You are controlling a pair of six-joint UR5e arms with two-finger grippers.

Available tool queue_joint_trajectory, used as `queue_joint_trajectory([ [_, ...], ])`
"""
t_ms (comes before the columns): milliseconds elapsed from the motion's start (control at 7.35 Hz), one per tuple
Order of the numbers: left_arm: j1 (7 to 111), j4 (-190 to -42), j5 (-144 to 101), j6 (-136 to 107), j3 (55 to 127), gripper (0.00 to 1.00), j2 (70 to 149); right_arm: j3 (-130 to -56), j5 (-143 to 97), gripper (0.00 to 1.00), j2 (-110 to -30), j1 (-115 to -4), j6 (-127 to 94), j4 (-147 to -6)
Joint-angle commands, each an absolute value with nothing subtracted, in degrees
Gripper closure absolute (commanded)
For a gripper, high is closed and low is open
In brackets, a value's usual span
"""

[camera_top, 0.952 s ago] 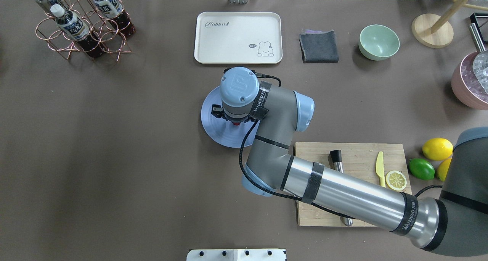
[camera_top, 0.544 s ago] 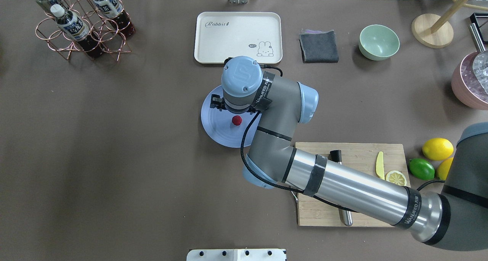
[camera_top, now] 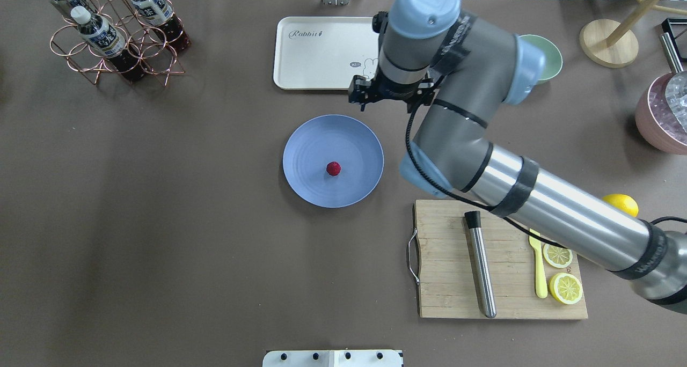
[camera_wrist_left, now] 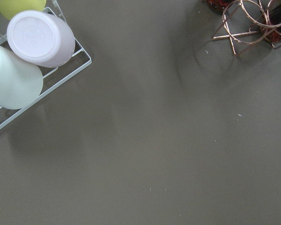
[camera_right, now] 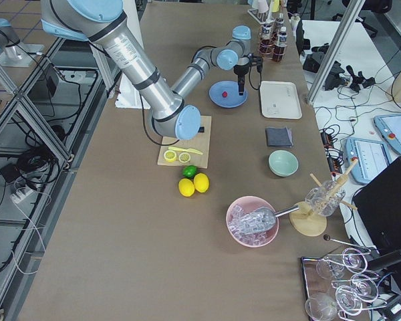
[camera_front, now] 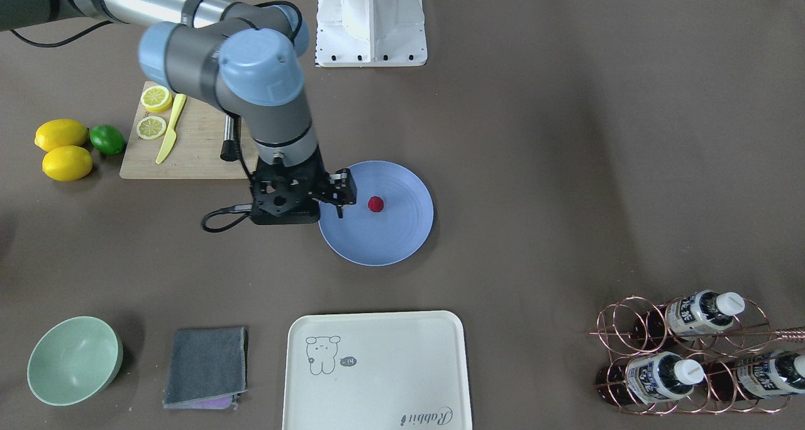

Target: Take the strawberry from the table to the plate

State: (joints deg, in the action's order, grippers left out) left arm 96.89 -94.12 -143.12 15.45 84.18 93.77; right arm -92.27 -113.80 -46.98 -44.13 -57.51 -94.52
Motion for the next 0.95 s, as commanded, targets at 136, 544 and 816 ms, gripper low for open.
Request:
queue_joint_trajectory([
  [136, 96.94, -93.95, -142.3, 15.29, 84.11, 0.02, 92.99, -109.3, -116.71, 0.0, -63.32, -56.39, -33.3, -106.15],
  [544, 96.5, -93.78, -138.35, 15.38, 84.2, 0.02, 92.37, -112.76, -120.04, 0.0, -75.99, -66.84, -13.86, -105.82],
  [816, 96.59, -93.78, -138.25, 15.38, 84.2, 0.02, 92.29, -112.41, -122.51, 0.0, -84.42, -76.24, -2.77, -105.73],
])
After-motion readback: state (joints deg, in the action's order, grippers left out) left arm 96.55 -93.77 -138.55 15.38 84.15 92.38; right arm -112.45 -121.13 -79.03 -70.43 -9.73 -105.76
